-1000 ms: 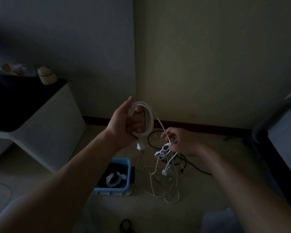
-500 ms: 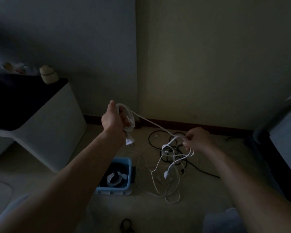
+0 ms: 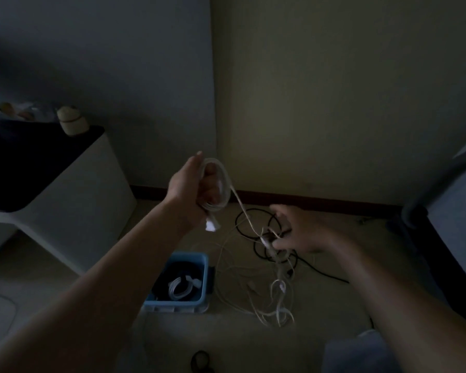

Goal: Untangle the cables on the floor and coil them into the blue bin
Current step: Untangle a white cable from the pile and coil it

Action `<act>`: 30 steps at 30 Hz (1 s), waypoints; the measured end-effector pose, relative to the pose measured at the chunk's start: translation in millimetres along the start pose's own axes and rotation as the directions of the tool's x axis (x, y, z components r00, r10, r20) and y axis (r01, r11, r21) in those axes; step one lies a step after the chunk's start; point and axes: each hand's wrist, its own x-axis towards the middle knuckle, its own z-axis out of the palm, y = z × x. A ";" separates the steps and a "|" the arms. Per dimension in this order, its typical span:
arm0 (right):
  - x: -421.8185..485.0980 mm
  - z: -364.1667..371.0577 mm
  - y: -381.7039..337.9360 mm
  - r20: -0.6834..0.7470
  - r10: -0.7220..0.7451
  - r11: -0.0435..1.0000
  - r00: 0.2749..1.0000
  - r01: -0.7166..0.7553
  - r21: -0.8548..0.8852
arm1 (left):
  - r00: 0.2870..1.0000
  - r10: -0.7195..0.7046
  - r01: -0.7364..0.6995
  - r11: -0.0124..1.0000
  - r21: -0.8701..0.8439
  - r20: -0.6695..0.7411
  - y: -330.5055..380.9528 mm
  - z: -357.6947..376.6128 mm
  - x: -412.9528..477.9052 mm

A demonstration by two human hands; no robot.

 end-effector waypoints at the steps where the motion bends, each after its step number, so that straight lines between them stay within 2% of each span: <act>1: -1.5 0.5 -9.5 -0.029 -0.044 0.996 0.999 0.046 0.078 | 0.996 -0.043 0.040 0.998 0.044 0.075 -5.1 5.9 -3.6; 2: -1.3 0.8 -17.8 -0.081 -0.099 0.969 0.992 0.114 0.220 | 0.987 -0.079 0.065 0.993 0.098 0.138 -10.6 12.0 -7.1; 3: -0.6 0.8 -27.0 -0.135 -0.147 0.900 0.980 0.189 0.393 | 0.976 -0.109 0.083 0.986 0.143 0.186 -15.1 16.9 -10.3; 5: -2.1 -0.9 -45.3 -0.165 -0.143 0.703 0.976 0.218 0.677 | 0.954 -0.152 0.110 0.979 0.172 0.257 -20.3 21.4 -13.4; 6: -2.4 -1.6 -51.1 -0.148 -0.108 0.630 0.983 0.183 0.755 | 0.945 -0.169 0.125 0.978 0.169 0.279 -20.6 21.8 -13.7; 9: -2.4 1.9 -55.4 -0.161 -0.102 0.582 0.982 0.190 0.791 | 0.941 -0.174 0.133 0.979 0.155 0.289 -17.0 22.5 -15.9; 11: 1.2 5.4 -51.9 -0.201 -0.090 0.610 0.975 0.214 0.763 | 0.958 -0.124 0.102 0.990 0.096 0.259 -13.7 21.1 -15.0; 14: 6.2 11.2 -46.5 -0.221 -0.110 0.691 0.969 0.234 0.684 | 0.973 -0.041 0.065 0.993 -0.096 0.227 -8.9 14.1 -9.4; 18: 4.2 21.2 -48.7 -0.094 -0.173 0.715 0.980 0.191 0.673 | 0.963 0.007 0.079 0.948 -0.307 0.269 -6.5 7.0 -3.2; 21: -0.8 24.4 -53.2 -0.002 -0.230 0.774 0.973 0.184 0.606 | 0.969 0.063 -0.004 0.971 -0.241 0.238 -5.1 2.9 -0.9; 26: -5.3 26.9 -53.9 0.101 -0.222 0.850 0.970 0.142 0.507 | 0.978 0.117 -0.078 0.973 -0.217 0.175 -3.4 -3.4 1.3; 30: -8.4 25.2 -61.6 0.041 -0.238 0.838 0.970 0.184 0.514 | 0.985 0.155 -0.149 0.985 -0.088 0.074 -5.1 0.5 1.9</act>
